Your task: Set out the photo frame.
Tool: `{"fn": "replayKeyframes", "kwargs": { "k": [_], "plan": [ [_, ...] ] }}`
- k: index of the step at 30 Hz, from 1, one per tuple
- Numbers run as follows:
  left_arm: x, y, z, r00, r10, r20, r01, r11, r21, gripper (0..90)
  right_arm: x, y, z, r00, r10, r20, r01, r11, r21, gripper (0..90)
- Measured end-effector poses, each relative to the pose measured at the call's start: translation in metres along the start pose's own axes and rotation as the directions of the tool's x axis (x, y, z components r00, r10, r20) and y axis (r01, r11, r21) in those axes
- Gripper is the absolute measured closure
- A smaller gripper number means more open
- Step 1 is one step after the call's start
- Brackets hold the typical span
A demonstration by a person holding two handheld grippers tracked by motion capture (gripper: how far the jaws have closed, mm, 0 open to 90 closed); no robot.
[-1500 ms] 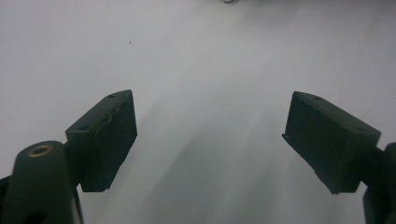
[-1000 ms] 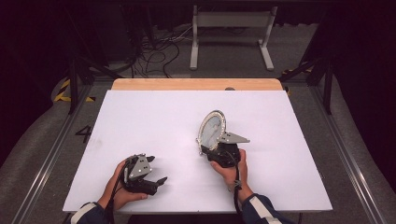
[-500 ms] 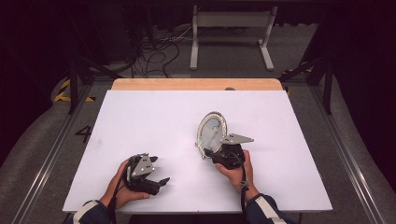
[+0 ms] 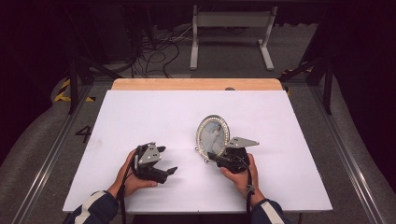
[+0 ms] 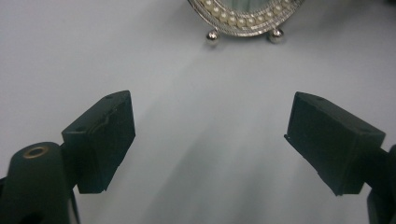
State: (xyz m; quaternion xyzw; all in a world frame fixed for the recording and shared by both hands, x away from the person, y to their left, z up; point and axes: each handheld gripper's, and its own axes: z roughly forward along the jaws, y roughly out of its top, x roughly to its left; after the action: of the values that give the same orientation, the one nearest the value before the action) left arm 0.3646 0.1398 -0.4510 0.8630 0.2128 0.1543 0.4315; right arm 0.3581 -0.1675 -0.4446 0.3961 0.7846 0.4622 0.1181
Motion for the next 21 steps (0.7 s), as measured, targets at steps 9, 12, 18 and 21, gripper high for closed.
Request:
{"fn": "replayKeyframes", "kwargs": {
  "k": [9,12,18,21],
  "plan": [
    [0.021,0.023,0.024,0.9977,-0.013,0.066,0.018,0.9971,-0.074,17.8,0.014,-0.002,-0.015,0.9944,-0.041,0.097,0.044,0.9986,-0.028,65.4],
    [0.027,0.03,0.035,0.9939,-0.034,0.105,0.042,0.9965,-0.072,17.7,0.017,-0.003,-0.021,0.9919,-0.052,0.116,0.058,0.9975,-0.042,64.4],
    [0.033,0.039,0.053,0.9893,-0.056,0.134,0.065,0.9958,-0.065,17.2,0.018,-0.007,-0.036,0.9891,-0.045,0.14,0.057,0.9947,-0.085,62.9],
    [0.034,0.043,0.06,0.9877,-0.063,0.143,0.074,0.9946,-0.073,17.1,0.019,-0.007,-0.041,0.988,-0.046,0.147,0.061,0.9932,-0.099,63.6]
  ]
}}
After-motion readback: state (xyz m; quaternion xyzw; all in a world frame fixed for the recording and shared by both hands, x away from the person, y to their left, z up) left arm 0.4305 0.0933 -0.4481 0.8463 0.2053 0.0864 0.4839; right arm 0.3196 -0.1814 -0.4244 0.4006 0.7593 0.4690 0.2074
